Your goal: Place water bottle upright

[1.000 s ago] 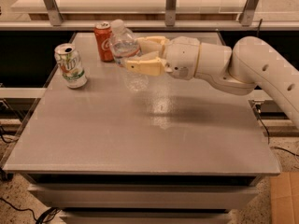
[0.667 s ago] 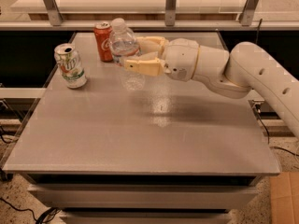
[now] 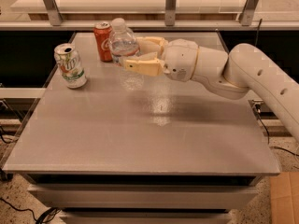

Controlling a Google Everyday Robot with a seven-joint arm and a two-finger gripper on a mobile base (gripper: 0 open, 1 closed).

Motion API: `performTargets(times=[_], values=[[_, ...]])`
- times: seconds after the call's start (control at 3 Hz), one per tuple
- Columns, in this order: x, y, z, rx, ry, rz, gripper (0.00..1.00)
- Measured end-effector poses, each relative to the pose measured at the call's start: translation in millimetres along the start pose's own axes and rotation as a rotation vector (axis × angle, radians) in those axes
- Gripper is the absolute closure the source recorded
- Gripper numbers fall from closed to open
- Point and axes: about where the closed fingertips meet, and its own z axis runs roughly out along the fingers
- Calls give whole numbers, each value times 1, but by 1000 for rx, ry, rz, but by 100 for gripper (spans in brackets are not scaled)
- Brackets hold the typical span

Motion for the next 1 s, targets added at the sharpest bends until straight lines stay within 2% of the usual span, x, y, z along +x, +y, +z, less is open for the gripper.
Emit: performTargets(times=[1.0], values=[[12, 5, 3, -46, 23, 70, 100]])
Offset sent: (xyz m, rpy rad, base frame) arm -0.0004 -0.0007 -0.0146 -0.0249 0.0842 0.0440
